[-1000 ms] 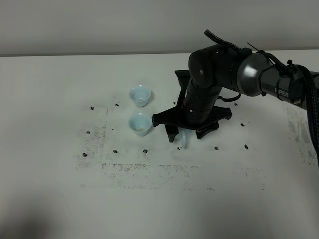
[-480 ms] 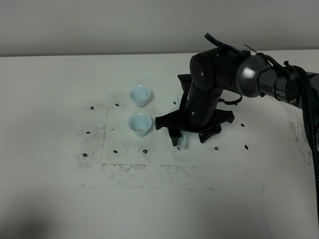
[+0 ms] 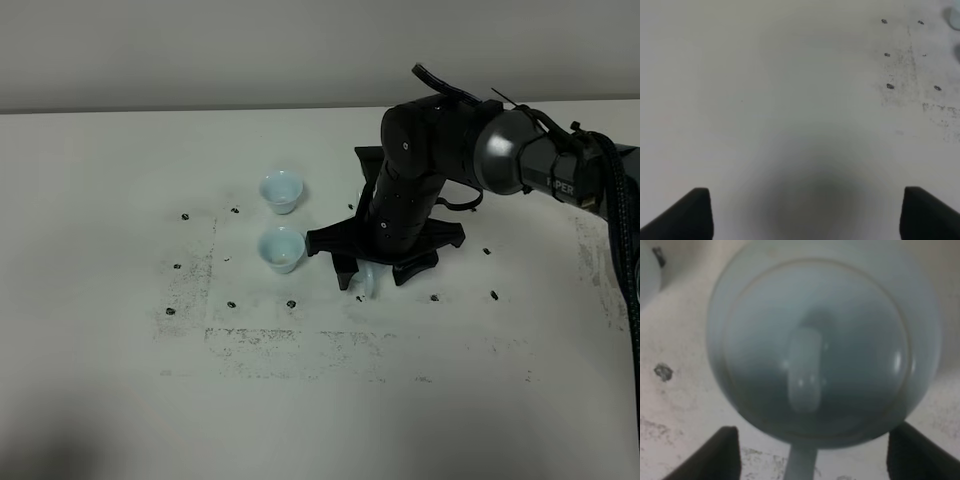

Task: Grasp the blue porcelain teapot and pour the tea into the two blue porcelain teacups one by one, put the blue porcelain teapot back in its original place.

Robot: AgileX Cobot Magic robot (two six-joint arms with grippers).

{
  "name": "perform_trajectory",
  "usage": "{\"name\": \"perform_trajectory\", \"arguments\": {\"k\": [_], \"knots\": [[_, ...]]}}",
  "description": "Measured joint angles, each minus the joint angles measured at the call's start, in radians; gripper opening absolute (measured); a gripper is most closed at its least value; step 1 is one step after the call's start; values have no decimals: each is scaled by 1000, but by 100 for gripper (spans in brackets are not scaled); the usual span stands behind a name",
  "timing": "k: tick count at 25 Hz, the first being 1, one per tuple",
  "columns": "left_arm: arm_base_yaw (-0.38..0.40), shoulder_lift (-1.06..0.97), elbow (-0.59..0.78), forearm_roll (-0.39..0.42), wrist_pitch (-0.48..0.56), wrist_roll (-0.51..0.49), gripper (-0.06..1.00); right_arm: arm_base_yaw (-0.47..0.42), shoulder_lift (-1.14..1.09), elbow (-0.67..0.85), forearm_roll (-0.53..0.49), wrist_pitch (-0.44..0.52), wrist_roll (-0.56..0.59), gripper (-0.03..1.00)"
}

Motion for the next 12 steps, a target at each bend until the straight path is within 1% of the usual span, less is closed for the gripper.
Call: {"name": "perform_trajectory", "arguments": {"k": [5, 12], "knots": [[0, 0, 0, 0, 0, 0, 72, 0, 0, 0, 0, -1, 9, 51], [0, 0, 0, 0, 0, 0, 72, 0, 0, 0, 0, -1, 25, 33]]}}
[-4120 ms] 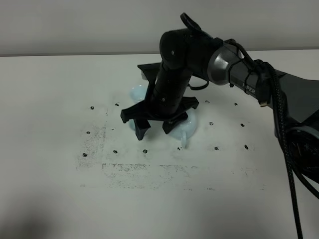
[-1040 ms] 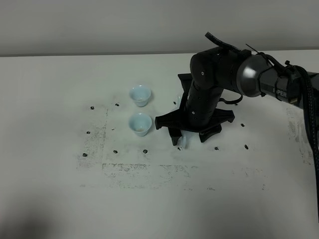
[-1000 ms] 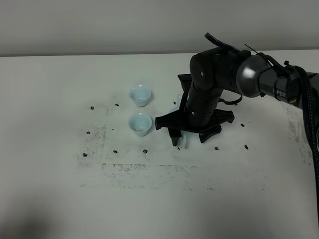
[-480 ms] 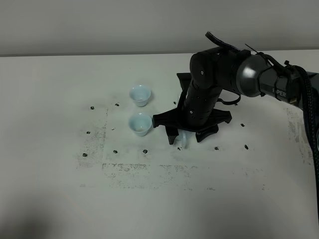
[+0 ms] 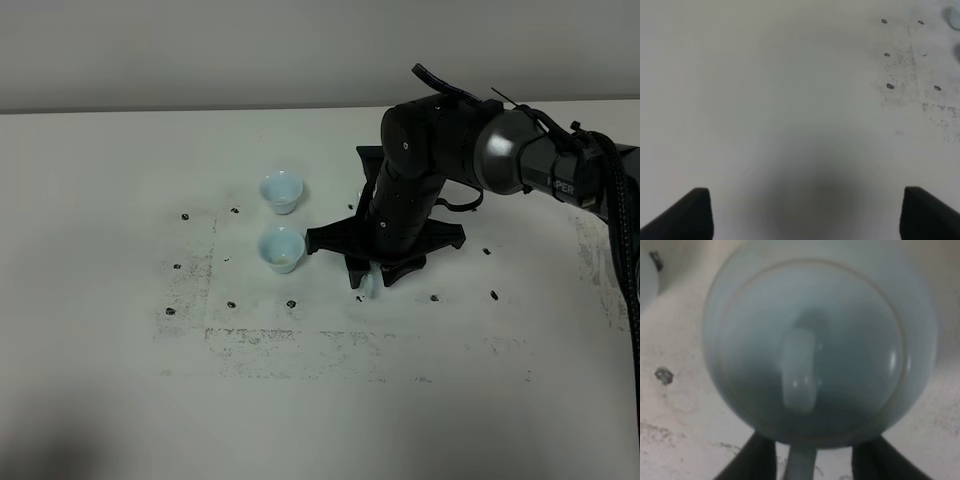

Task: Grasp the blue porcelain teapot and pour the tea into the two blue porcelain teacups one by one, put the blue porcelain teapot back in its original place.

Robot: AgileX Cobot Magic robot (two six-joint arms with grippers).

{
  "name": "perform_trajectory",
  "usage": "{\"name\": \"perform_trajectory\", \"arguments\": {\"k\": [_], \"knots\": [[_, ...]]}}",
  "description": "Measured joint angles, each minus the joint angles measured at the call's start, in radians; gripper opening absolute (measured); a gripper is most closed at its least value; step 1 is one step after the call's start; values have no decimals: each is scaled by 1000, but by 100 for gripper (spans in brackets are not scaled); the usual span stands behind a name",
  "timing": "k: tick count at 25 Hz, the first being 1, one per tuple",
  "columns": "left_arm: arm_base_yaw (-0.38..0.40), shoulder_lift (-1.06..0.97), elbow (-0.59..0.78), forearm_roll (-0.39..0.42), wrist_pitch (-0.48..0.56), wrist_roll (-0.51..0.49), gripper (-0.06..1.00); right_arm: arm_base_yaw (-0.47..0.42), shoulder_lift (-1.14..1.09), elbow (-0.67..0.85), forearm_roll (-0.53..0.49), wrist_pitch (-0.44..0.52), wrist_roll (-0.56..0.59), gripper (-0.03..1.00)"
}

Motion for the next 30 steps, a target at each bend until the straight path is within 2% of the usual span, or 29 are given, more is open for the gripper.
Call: {"name": "perform_trajectory", "arguments": {"k": [9, 20, 30], "knots": [[0, 0, 0, 0, 0, 0, 72, 0, 0, 0, -7, 0, 2, 6], [0, 0, 0, 0, 0, 0, 72, 0, -1, 0, -32, -6, 4, 6], [0, 0, 0, 0, 0, 0, 72, 0, -7, -44, -83, 56, -2, 5]]}}
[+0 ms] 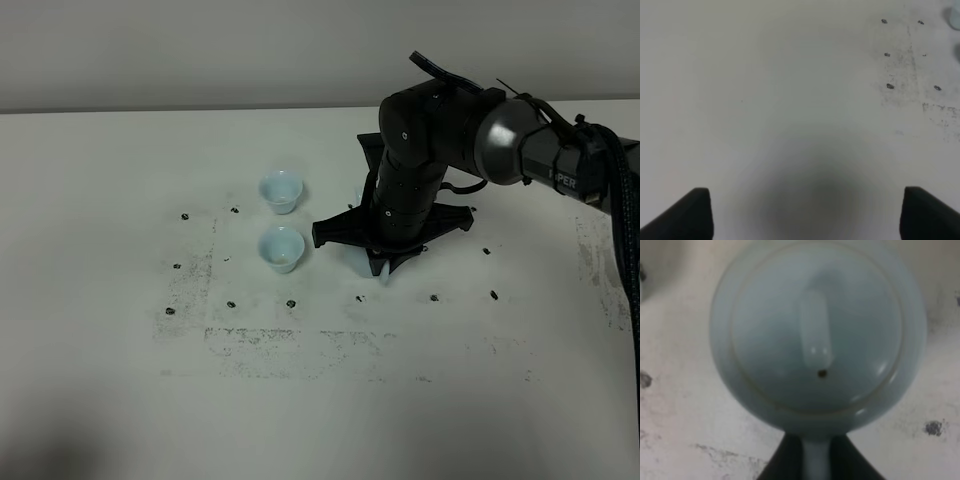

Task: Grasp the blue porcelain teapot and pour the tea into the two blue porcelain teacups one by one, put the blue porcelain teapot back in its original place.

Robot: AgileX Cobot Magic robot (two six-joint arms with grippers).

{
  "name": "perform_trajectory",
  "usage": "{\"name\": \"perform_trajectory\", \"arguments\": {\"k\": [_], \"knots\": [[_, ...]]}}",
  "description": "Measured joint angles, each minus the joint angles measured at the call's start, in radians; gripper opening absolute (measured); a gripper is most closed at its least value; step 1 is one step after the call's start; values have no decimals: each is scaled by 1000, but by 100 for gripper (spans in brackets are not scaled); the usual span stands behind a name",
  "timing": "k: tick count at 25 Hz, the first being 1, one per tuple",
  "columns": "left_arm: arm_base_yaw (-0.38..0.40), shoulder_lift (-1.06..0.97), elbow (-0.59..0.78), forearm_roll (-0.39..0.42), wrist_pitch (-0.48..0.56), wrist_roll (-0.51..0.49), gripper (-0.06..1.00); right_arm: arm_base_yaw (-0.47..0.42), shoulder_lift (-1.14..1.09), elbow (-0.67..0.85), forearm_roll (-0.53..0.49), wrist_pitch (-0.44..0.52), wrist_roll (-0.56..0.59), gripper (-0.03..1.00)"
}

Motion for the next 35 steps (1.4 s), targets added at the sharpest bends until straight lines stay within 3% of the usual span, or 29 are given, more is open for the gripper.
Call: {"name": "perform_trajectory", "arguments": {"k": [14, 23, 35], "knots": [[0, 0, 0, 0, 0, 0, 72, 0, -73, 0, -53, -8, -81, 5], [0, 0, 0, 0, 0, 0, 72, 0, -102, -23, -102, -29, -368, 5], [0, 0, 0, 0, 0, 0, 72, 0, -38, -194, -80, -31, -766, 5]]}}
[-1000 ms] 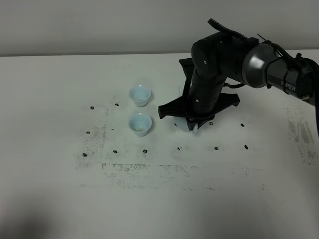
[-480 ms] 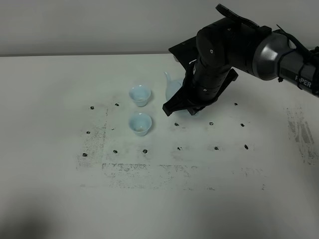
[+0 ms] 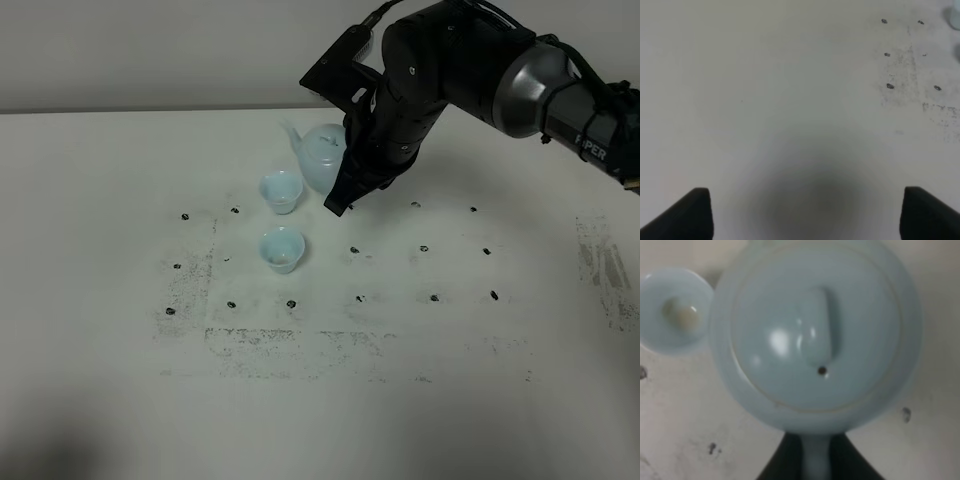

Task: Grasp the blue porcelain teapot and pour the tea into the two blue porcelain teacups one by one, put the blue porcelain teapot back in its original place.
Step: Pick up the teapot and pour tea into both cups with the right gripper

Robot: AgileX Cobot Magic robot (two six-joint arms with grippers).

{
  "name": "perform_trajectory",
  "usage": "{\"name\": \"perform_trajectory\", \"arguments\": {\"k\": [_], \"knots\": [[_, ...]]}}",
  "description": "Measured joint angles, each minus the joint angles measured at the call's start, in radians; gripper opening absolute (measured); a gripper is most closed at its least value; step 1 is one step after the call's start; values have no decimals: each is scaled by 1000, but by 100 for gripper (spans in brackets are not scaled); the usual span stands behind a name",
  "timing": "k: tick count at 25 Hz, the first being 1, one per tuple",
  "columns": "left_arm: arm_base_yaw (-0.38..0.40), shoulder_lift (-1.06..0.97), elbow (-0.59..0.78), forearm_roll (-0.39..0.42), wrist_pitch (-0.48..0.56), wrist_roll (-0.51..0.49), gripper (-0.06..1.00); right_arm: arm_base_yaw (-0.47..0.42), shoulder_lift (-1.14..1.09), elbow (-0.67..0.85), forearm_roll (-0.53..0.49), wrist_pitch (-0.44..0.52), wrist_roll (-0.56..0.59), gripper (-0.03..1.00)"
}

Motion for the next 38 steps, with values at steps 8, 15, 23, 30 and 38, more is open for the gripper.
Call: {"name": "perform_trajectory", "arguments": {"k": [8, 15, 23, 30, 38], "knots": [[0, 0, 0, 0, 0, 0, 72, 0, 60, -81, -22, 24, -203, 5], [0, 0, 0, 0, 0, 0, 72, -2, 115, -148, -106, 38, -216, 5], [0, 0, 0, 0, 0, 0, 72, -8, 122, -154, -220, 7, -256, 5], [0, 0, 0, 0, 0, 0, 72, -9, 128, -154, -251, -40, -360, 5], [0, 0, 0, 0, 0, 0, 72, -9, 147, -155, -254, -80, -496, 5]]}}
